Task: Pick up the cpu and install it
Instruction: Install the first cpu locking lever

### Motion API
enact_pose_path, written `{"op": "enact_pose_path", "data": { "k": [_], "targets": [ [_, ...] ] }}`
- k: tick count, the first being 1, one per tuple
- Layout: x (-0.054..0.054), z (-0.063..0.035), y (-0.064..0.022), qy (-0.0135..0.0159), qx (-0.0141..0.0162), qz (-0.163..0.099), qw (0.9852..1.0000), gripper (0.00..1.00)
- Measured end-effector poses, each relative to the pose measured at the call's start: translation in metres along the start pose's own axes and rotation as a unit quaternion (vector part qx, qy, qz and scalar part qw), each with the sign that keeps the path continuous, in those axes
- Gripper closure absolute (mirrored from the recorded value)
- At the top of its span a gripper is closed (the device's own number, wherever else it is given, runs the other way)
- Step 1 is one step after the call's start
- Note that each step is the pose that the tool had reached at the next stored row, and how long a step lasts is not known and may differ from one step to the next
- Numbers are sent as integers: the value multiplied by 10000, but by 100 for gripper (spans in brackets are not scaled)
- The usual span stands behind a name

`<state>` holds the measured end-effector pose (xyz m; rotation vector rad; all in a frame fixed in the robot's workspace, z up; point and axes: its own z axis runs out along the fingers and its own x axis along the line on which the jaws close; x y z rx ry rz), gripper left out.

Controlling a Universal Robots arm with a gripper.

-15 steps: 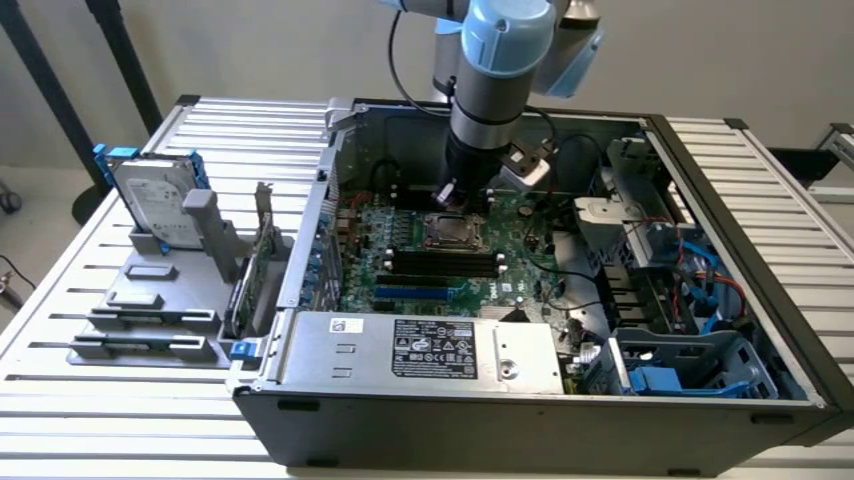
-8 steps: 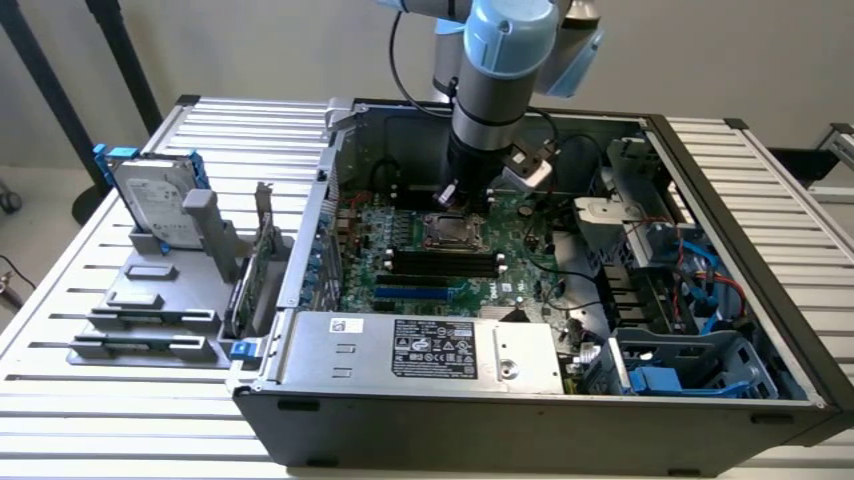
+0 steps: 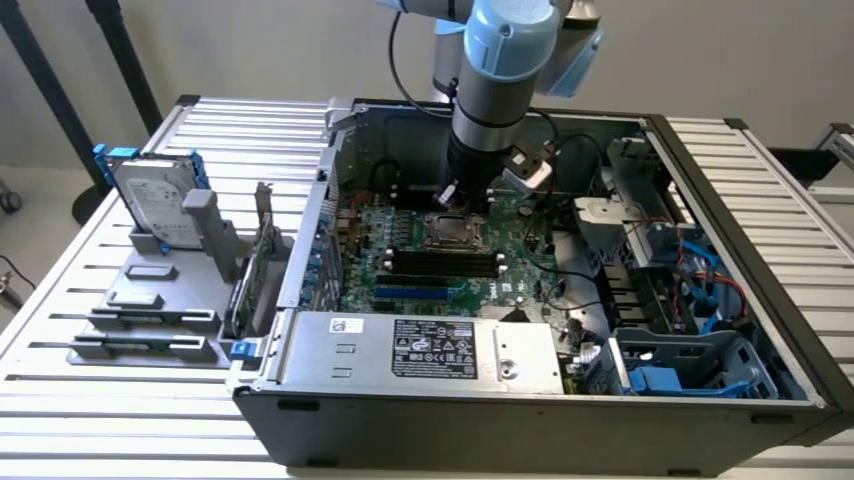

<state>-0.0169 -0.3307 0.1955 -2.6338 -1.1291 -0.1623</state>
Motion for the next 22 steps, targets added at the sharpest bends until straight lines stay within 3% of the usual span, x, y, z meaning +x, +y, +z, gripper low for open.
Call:
{"op": "enact_pose_path", "data": {
  "k": [3, 10, 22],
  "targets": [
    [1, -13, 0, 10, 12, 1, 10000, 89],
    [-34, -215, 25, -1, 21, 5, 10000, 89],
    [-356, -372, 55, -1, 20, 5, 10000, 89]
  ]
}}
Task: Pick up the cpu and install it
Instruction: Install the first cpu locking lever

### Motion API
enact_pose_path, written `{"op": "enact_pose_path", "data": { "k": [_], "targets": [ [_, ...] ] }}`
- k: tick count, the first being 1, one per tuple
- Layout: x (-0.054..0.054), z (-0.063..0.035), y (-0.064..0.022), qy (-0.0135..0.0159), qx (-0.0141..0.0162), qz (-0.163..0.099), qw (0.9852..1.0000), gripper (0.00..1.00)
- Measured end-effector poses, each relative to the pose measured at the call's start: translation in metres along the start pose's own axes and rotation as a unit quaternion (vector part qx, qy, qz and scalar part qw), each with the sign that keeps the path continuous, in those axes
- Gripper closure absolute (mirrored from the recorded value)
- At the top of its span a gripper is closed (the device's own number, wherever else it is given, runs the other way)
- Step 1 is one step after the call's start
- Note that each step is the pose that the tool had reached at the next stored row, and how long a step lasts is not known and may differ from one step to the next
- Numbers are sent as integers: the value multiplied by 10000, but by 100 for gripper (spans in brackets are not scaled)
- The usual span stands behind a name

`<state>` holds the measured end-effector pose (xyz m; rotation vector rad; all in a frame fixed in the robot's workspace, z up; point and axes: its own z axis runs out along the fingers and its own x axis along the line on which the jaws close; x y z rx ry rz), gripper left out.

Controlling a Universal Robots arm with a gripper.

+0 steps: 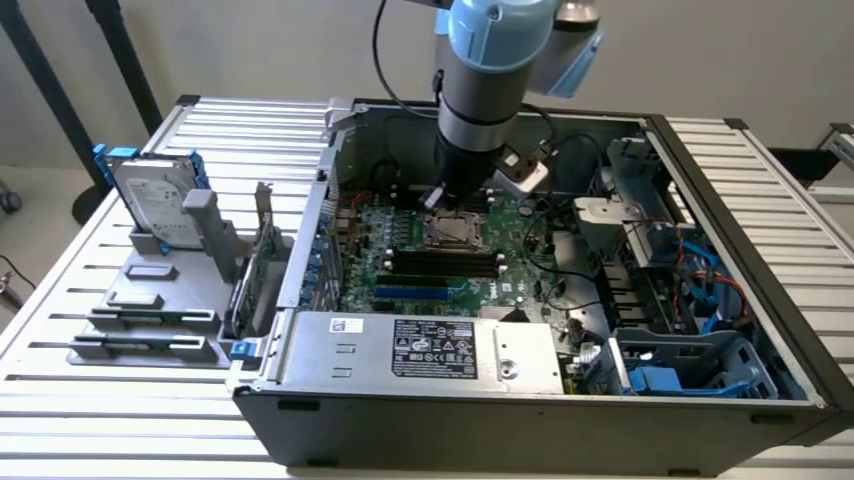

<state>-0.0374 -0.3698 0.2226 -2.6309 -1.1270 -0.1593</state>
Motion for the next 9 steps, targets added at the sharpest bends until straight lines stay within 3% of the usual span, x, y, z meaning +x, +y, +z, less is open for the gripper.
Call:
{"op": "enact_pose_path", "data": {
  "k": [9],
  "targets": [
    [-214, -194, 11, 0, 0, 0, 10000, 89]
  ]
}}
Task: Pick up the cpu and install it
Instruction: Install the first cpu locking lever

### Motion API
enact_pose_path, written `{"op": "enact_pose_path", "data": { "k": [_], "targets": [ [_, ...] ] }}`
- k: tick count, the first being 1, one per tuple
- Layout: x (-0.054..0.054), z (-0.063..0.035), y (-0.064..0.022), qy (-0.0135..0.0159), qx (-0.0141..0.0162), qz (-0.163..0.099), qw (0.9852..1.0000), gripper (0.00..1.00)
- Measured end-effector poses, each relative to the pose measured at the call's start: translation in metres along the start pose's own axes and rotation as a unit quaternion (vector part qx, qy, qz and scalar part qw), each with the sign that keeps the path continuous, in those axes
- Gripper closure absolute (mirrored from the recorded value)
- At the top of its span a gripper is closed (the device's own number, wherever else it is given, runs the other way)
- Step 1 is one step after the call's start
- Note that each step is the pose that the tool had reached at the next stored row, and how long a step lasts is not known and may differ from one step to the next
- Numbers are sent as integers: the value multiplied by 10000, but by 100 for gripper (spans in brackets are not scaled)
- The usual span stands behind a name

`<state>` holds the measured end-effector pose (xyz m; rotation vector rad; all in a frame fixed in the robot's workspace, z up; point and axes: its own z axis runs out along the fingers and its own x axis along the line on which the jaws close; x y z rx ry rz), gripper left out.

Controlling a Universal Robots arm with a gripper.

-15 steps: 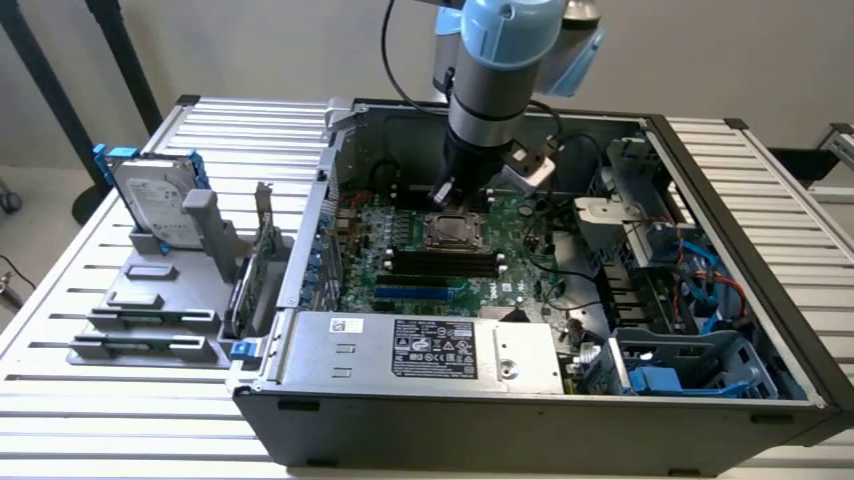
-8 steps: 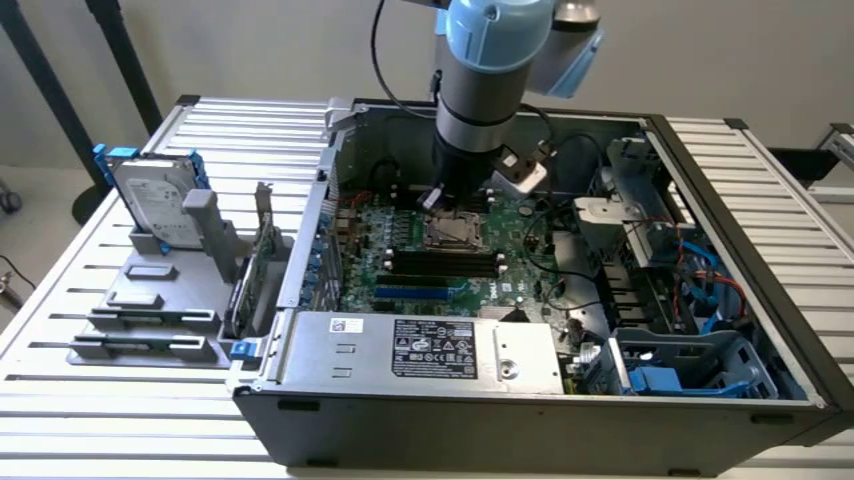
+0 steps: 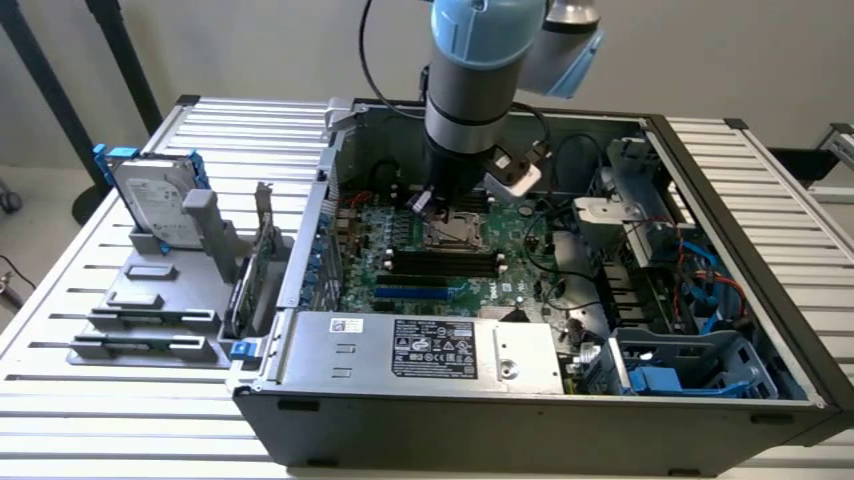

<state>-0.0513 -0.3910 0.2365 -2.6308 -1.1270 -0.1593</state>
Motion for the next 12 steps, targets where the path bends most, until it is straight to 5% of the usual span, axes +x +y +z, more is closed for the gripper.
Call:
{"op": "enact_pose_path", "data": {
  "k": [12],
  "targets": [
    [-260, -244, 48, -3, 4, 2, 10000, 89]
  ]
}}
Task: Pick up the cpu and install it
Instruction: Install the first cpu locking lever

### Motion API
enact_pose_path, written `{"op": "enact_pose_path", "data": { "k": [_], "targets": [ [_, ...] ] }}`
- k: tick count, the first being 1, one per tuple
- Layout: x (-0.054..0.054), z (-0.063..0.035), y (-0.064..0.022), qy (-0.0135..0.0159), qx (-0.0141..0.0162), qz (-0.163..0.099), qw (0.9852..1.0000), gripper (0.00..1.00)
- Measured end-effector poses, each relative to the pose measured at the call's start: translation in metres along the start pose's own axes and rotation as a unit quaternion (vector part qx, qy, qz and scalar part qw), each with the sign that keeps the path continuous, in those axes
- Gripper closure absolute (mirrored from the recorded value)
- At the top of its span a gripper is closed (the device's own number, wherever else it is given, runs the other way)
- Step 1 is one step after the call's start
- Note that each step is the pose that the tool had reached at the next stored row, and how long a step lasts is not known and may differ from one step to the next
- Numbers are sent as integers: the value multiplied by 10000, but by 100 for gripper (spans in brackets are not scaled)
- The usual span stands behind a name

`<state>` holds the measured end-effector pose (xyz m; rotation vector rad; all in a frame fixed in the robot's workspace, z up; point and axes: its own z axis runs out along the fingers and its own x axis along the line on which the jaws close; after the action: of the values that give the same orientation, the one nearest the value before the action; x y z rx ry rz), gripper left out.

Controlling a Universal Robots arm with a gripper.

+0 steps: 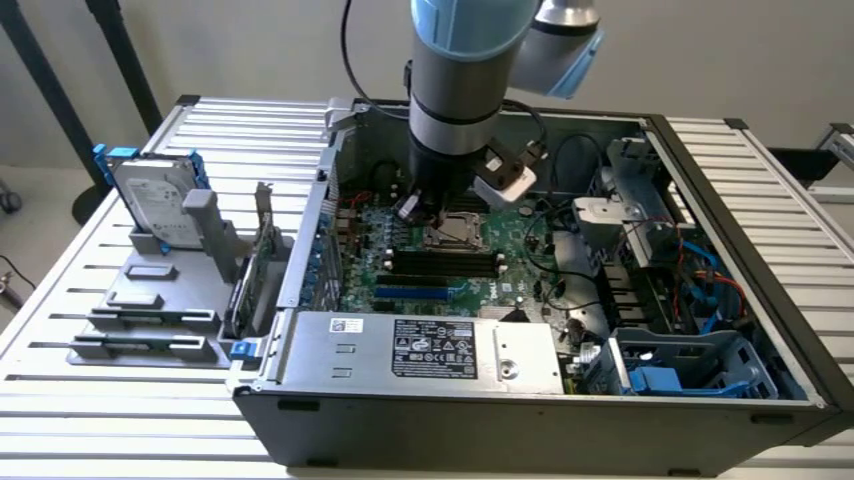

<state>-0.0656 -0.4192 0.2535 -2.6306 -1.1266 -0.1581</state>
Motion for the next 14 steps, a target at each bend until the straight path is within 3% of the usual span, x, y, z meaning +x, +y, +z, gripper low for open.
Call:
{"op": "enact_pose_path", "data": {
  "k": [5, 14],
  "targets": [
    [-35, 49, 11, 0, 1, 0, 10000, 89],
    [-162, 196, -82, 10, 11, 0, 10000, 89]
  ]
}}
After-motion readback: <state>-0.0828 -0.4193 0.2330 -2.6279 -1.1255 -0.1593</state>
